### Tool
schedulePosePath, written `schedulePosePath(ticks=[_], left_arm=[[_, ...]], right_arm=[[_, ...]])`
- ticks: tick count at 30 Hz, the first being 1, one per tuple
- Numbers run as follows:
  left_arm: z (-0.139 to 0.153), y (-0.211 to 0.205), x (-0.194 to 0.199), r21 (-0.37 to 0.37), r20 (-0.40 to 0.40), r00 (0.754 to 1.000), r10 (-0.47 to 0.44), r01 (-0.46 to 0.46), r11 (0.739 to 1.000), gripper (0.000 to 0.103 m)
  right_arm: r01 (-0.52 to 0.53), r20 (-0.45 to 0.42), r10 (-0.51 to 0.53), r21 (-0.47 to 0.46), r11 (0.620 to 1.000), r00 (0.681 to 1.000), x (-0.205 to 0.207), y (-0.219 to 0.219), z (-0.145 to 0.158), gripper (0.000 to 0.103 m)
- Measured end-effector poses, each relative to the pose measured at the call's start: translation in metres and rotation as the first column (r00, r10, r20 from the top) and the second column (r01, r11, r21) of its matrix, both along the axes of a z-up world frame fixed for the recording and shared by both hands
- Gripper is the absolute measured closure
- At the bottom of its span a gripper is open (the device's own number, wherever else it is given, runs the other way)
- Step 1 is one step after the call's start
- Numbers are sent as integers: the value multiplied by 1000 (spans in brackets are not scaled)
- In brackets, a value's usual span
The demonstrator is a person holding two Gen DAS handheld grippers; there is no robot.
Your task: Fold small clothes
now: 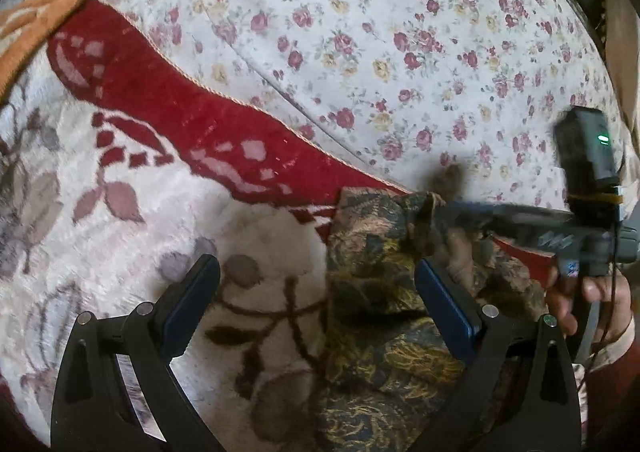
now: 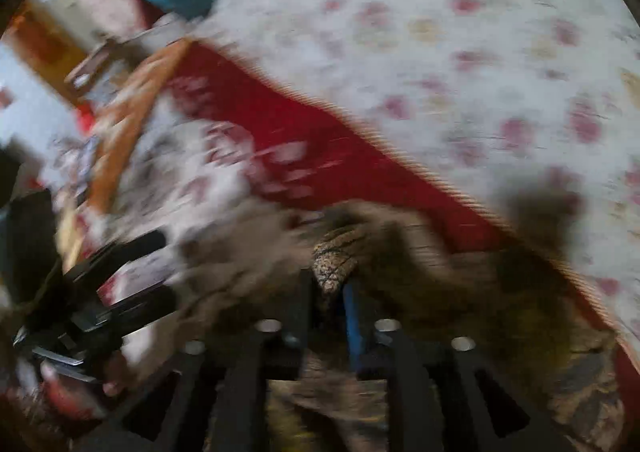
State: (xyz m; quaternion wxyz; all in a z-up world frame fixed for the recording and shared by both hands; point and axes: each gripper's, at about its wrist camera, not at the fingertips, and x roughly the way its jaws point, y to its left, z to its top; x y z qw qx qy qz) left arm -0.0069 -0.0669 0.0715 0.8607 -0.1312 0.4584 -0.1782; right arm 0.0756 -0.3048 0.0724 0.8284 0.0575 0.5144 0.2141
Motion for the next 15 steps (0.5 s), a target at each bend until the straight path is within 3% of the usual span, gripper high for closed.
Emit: schedulePosePath(ticks=[3,6,10,13,15], left_arm=[[1,-5,-4,7,0,1000,-7,7,1000,5],[1,-10,-8,27,5,1000,-11,11,1000,5],[-1,-14,-9,46,-1,1000,-18,18,999,5],[-3,-16,-8,56,-2,1000,-21,21,998,5],[-4,-15,-7,62,7,1000,-20,19,998,5]], right_arm=[[150,107,-159,94,984,981,-39,-48,35,53],[129,116,-155,206,970,981,-84,-67,49,53],[16,-12,-14,239,971,1000,-110,-42,7,53],[-3,-97,25,227,974,995,-88,-9,-30,53],[27,-106,3,280,960,994,-61,0,-36,53]])
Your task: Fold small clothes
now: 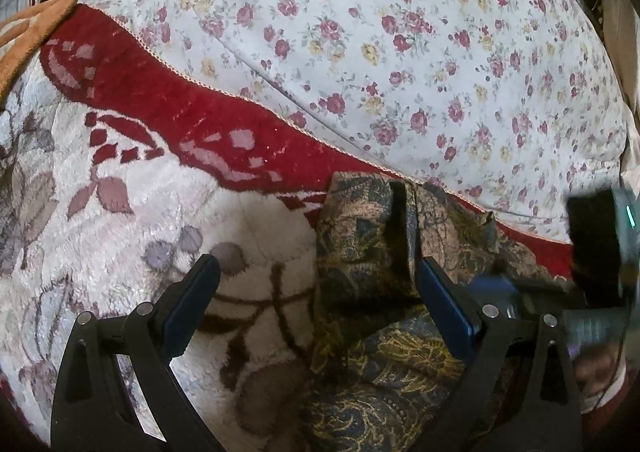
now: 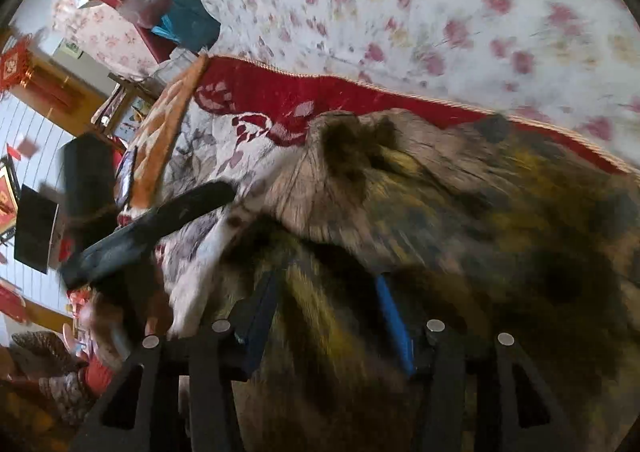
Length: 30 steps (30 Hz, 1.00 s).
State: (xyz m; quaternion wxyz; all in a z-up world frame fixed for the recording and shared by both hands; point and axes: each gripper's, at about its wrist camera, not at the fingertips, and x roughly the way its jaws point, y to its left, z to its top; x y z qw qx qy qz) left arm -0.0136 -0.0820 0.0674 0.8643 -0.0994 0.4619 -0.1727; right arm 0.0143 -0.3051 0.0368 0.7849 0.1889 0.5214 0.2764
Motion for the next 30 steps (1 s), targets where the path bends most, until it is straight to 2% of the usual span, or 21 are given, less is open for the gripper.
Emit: schedulePosePath(ticks=[2,3,4,5,7,10,12,14,16,17,19,20,22,23,24,26,28,30], left_arm=[[-3,1,3,19,1,1000,7,-7,1000,5],[-7,2,6,30,-14,1000,17,-17,999,5],[-9,4,7,27,-26,999,21,-20,999,5],[-10,6,8,16,-38,999,24,-24,1000,5],[-8,10,7,-4,-38,999,33,-33,999,5],[-5,14,6,-16,-29,999,45,-46,999,5],[-8,14,6,-6,-44,998,45,-45,999,5],[-8,14,5,-4,-46,998,47,-47,999,5],[-7,14,5,-6,-46,998,49,-50,999,5],[-7,14,6,-7,-46,998,47,-48,999,5],[-6,15,6,-4,-41,998,49,-49,999,5],[-6,17,7,4,-40,998,56,-56,998,5],[-7,19,9,-2,-50,997,61,-61,998,5],[-8,21,9,-10,-57,996,63,-63,998,5],[-7,23,10,-20,-62,996,65,-67,998,5],[-6,25,10,-32,-63,995,73,-75,997,5],[-6,27,10,-40,-66,995,81,-84,996,5],[-8,28,10,-44,-77,994,81,-85,995,5]], right_arm=[[105,67,-106,16,994,992,26,-4,8,53],[207,126,-204,-10,978,971,37,-12,17,53],[271,143,-265,-23,962,953,39,-19,22,53],[291,144,-285,-20,957,948,39,-23,28,53],[244,176,-230,-59,968,957,26,-16,39,53],[192,264,-129,-228,955,956,-10,8,48,53],[135,281,-60,-254,958,958,-27,20,44,53],[54,214,0,-245,968,977,-28,36,27,53],[18,135,19,-267,964,991,-15,42,9,53],[18,115,13,-265,964,993,-2,45,4,53],[82,143,-55,-194,977,988,20,39,11,53],[138,184,-112,-136,981,976,27,29,22,53],[293,274,-269,-49,955,923,34,4,47,49],[338,273,-313,-51,940,910,33,-5,53,41],[340,263,-312,-67,938,913,31,-5,55,37],[284,259,-238,-159,945,936,16,0,54,37],[243,301,-154,-287,927,941,-11,9,49,37],[224,339,-94,-365,904,936,-34,17,43,37]])
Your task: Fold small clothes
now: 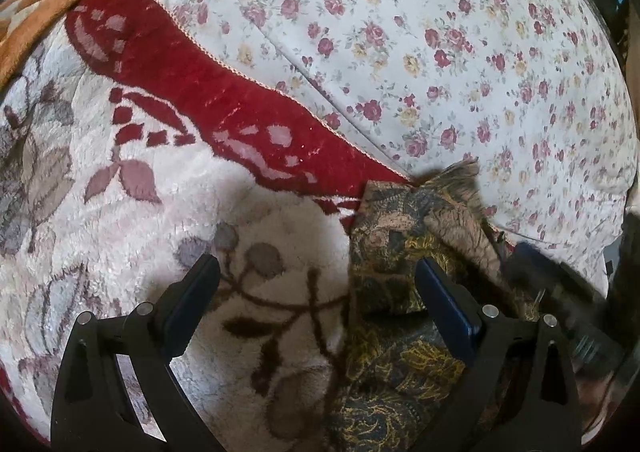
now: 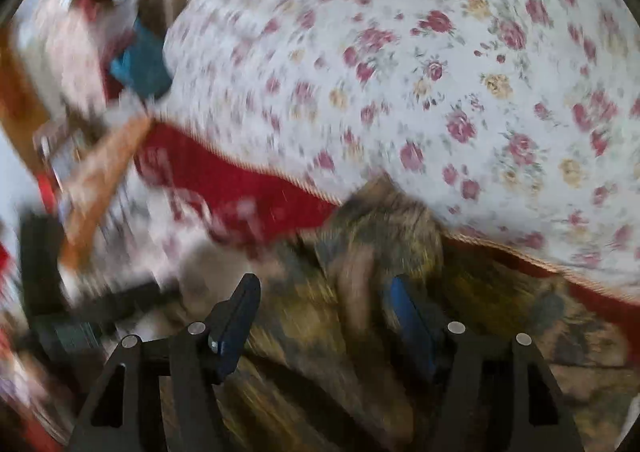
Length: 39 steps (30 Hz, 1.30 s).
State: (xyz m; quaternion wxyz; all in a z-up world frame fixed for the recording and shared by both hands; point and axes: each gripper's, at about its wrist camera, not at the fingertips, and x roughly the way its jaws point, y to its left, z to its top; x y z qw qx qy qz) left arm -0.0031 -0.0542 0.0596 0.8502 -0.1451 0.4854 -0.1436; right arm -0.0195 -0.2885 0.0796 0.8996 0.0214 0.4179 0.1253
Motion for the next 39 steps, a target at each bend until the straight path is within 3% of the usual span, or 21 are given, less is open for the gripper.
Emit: schedulePosePath(ticks=[2,5,9,10,11,12,14,16,17,19,22,24,25,26,27,30,32,33,35,37,39], left_arm=[[-1,-1,-1,1,-6,1000,-4,4,1000,5],[-1,-3,-1,17,-4,1000,-11,11,1000,5],[-2,-3,2,5,-10,1000,-6,6,1000,5],[-3,-4,2,7,-14,1000,-9,9,1000,5],[-3,-4,3,10,-16,1000,-11,11,1000,5],[-3,-5,2,17,-15,1000,-13,13,1000,5],[0,-4,2,20,-6,1000,-14,15,1000,5],[3,-1,1,13,5,1000,-5,5,1000,5],[4,1,1,7,10,1000,1,-1,1000,5],[6,5,1,-3,17,1000,18,-18,1000,5],[7,9,1,-22,22,999,40,-39,999,5],[6,7,0,-30,20,999,38,-38,999,5],[6,4,0,-27,19,999,33,-32,999,5],[5,0,-1,-20,17,1000,20,-20,1000,5],[4,-5,-2,-9,16,1000,-1,1,1000,5],[4,-23,-5,19,23,998,-65,64,998,5],[3,-34,-7,38,23,995,-96,95,995,5],[0,-42,-8,56,17,993,-118,117,992,5],[-4,-52,-9,89,2,989,-145,144,986,5],[-8,-62,-11,129,-7,986,-167,167,977,5],[-13,-70,-11,171,-17,984,-178,178,969,5]], right_arm=[[-38,7,39,-89,995,999,-7,8,-12,37],[12,52,4,-314,949,999,1,21,-28,38],[-1,79,35,-393,920,996,13,25,-35,38],[-17,59,45,-413,910,997,17,23,-39,42],[-38,28,55,-420,907,998,23,24,-43,66],[-53,-6,55,-407,912,998,29,21,-45,86],[-28,6,32,-358,933,999,29,12,-38,95],[8,37,1,-231,973,999,19,-6,-18,97],[15,35,-11,-114,993,999,12,-17,-6,97],[-7,36,5,61,998,999,-4,-26,11,97],[-33,67,26,109,993,997,-26,-11,18,97],[-64,-23,66,81,995,998,-24,10,-9,90],[-76,-98,83,75,994,992,-20,18,-23,67],[-88,-199,103,83,993,975,-22,22,-39,53],[-94,-212,113,96,991,971,-29,19,-43,53],[-4,-113,9,43,999,994,-69,-22,-22,53],[140,-58,-139,19,990,989,-96,-74,-5,46],[235,-30,-235,-1,972,971,-110,-104,2,30],[423,21,-423,-58,904,906,-129,-158,7,13],[559,-21,-563,-88,825,827,-132,-208,-9,12],[597,-157,-601,-74,799,784,-123,-237,-38,13]])
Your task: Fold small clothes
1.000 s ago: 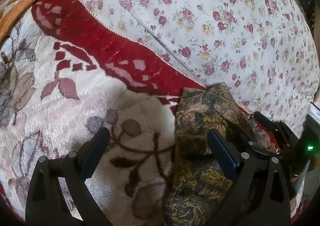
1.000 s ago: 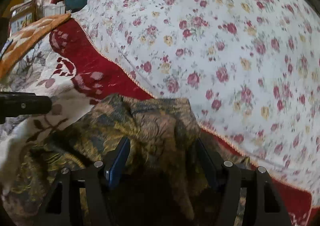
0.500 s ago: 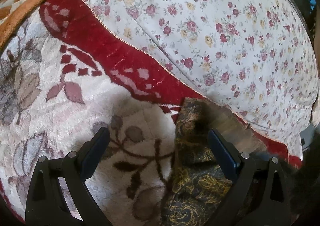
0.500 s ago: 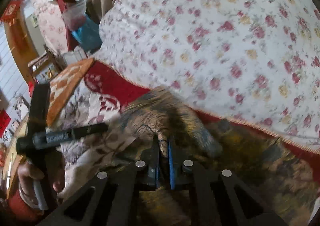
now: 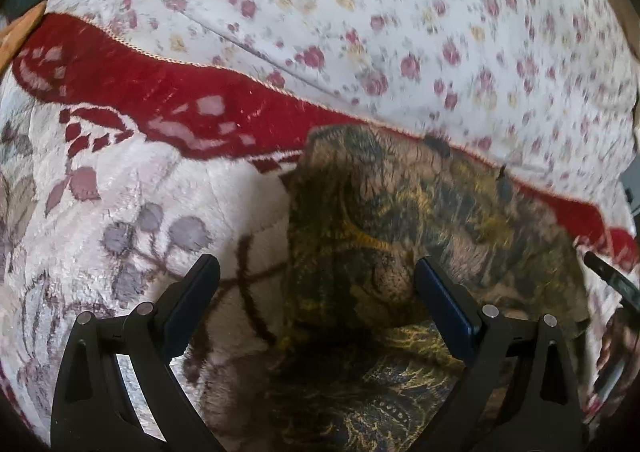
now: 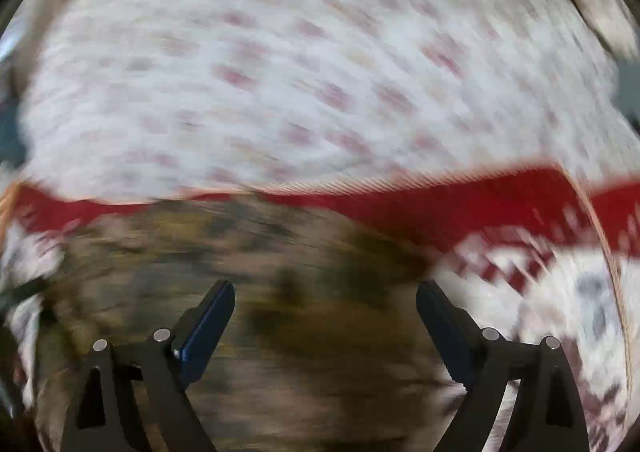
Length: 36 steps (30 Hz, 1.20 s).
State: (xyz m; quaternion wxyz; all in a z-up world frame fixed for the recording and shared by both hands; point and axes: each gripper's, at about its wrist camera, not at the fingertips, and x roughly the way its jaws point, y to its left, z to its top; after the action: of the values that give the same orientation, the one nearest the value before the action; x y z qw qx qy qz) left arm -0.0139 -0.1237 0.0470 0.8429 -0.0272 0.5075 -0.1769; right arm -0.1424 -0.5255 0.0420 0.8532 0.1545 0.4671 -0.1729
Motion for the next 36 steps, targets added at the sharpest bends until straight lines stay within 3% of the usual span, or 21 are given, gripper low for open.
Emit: schedulePosePath(ticks=[1,3,4,5,7,10,11,13,14,17,19,20,21,22,23,24,25,26,29,31,36], left_arm=[[-2,-2,0,14,-1,1000,-3,3,1000,5],[-6,-6,1,33,-10,1000,-12,13,999,5],[-7,-7,1,38,-12,1000,-14,15,999,5],[-7,-7,1,37,-9,1000,-13,14,999,5],[-4,-8,-1,19,2,1000,-19,19,1000,5],[-6,-14,-2,13,-8,999,-46,46,999,5],[-10,-17,-1,37,-22,998,-53,54,998,5],[-17,-19,-1,66,-38,998,-57,60,996,5],[-17,-19,-1,65,-38,998,-57,59,996,5],[-18,-17,0,63,-46,998,-48,51,997,5],[-18,-16,-1,57,-45,998,-43,45,997,5],[-19,-16,-2,56,-44,998,-42,44,997,5],[-19,-15,-3,57,-43,998,-42,45,997,5],[-20,-16,-3,60,-40,998,-44,46,997,5],[-20,-16,-4,65,-39,998,-48,51,997,5],[-19,-15,-4,68,-35,998,-55,57,996,5],[-19,-15,-5,64,-33,998,-58,60,996,5],[-19,-15,-6,59,-33,998,-58,60,996,5],[-16,-2,-13,11,-39,999,-33,33,999,5],[-13,7,-19,-19,-53,999,-14,13,1000,5],[-2,29,-55,-107,-89,996,-1,-9,994,5]], right_arm=[[-10,-36,12,63,998,999,4,-6,-14,16],[-52,-36,61,216,975,997,8,-11,-35,75],[-52,-3,54,181,982,999,6,-9,-30,77],[-82,11,81,128,988,997,5,-4,-23,91],[-112,27,112,-5,994,993,2,4,-6,95],[-87,-84,64,-313,946,994,12,5,-12,103],[-64,-96,37,-296,953,995,14,-2,-17,103],[-28,-40,25,-73,997,999,6,-18,-19,103],[-11,2,11,-26,1000,1000,-2,-20,-12,103],[2,51,-3,13,1000,999,-22,-11,8,97],[-53,97,45,84,995,994,-35,5,18,85],[-101,110,89,105,989,990,-39,19,20,62],[-130,106,119,100,986,987,-42,29,17,46],[-173,77,168,71,982,983,-42,43,12,46],[-198,15,198,12,980,980,-41,50,4,46],[-182,-83,173,-110,977,981,-38,55,-9,59],[-158,-122,135,-204,966,983,-42,55,-17,61],[-144,-95,126,-214,966,987,-47,51,-16,61],[-75,-55,68,-152,986,996,-67,44,3,61],[-69,-32,64,-188,980,997,-85,52,23,60],[-112,23,113,-39,993,993,-122,61,30,36]])
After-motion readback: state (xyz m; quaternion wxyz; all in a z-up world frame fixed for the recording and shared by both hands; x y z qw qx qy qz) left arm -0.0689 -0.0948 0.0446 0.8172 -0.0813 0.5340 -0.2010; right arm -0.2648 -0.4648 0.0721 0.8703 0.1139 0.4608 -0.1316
